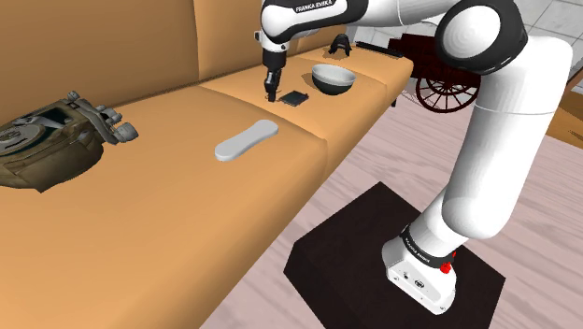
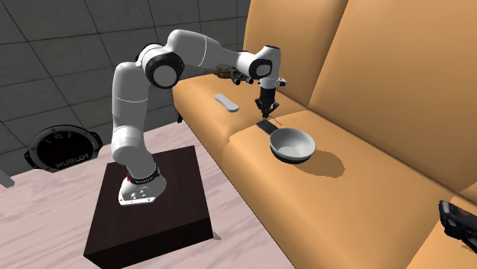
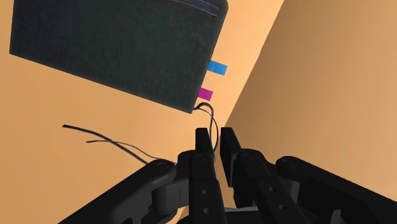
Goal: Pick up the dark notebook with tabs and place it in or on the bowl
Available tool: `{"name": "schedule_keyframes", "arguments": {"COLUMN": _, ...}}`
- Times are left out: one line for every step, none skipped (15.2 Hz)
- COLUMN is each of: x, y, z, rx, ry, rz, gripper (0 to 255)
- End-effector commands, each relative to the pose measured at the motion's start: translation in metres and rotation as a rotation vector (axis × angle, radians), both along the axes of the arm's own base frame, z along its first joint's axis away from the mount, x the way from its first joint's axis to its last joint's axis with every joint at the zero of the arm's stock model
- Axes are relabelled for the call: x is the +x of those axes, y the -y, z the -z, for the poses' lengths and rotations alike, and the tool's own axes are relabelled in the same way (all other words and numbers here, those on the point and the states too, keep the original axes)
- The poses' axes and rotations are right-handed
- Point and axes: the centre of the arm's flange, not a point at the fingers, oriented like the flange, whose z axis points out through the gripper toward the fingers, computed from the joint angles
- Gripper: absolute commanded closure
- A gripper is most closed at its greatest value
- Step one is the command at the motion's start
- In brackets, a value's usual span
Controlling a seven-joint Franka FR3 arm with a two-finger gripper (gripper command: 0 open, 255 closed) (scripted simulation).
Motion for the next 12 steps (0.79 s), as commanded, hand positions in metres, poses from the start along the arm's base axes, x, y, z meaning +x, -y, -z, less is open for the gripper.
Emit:
{"name": "schedule_keyframes", "arguments": {"x": 0.0, "y": 0.001, "z": -0.01, "rx": -0.001, "ry": -0.002, "rz": 0.001, "gripper": 255}}
{"name": "schedule_keyframes", "arguments": {"x": 0.0, "y": 0.001, "z": -0.015, "rx": -0.001, "ry": -0.002, "rz": 0.001, "gripper": 255}}
{"name": "schedule_keyframes", "arguments": {"x": 0.0, "y": 0.001, "z": -0.02, "rx": -0.001, "ry": -0.002, "rz": 0.001, "gripper": 255}}
{"name": "schedule_keyframes", "arguments": {"x": 0.0, "y": 0.001, "z": -0.025, "rx": -0.001, "ry": -0.002, "rz": 0.001, "gripper": 255}}
{"name": "schedule_keyframes", "arguments": {"x": 0.0, "y": 0.001, "z": -0.031, "rx": -0.001, "ry": -0.002, "rz": 0.001, "gripper": 255}}
{"name": "schedule_keyframes", "arguments": {"x": 0.0, "y": 0.001, "z": -0.036, "rx": -0.001, "ry": -0.002, "rz": 0.001, "gripper": 255}}
{"name": "schedule_keyframes", "arguments": {"x": 0.0, "y": 0.001, "z": -0.041, "rx": -0.001, "ry": -0.002, "rz": 0.001, "gripper": 255}}
{"name": "schedule_keyframes", "arguments": {"x": 0.0, "y": 0.001, "z": -0.047, "rx": -0.001, "ry": -0.002, "rz": 0.001, "gripper": 255}}
{"name": "schedule_keyframes", "arguments": {"x": 0.0, "y": 0.001, "z": -0.052, "rx": -0.001, "ry": -0.002, "rz": 0.001, "gripper": 255}}
{"name": "schedule_keyframes", "arguments": {"x": 0.0, "y": 0.001, "z": -0.057, "rx": -0.001, "ry": -0.002, "rz": 0.001, "gripper": 255}}
{"name": "schedule_keyframes", "arguments": {"x": 0.0, "y": 0.001, "z": -0.062, "rx": -0.001, "ry": -0.002, "rz": 0.001, "gripper": 255}}
{"name": "schedule_keyframes", "arguments": {"x": 0.0, "y": 0.001, "z": -0.068, "rx": -0.001, "ry": -0.002, "rz": 0.001, "gripper": 255}}
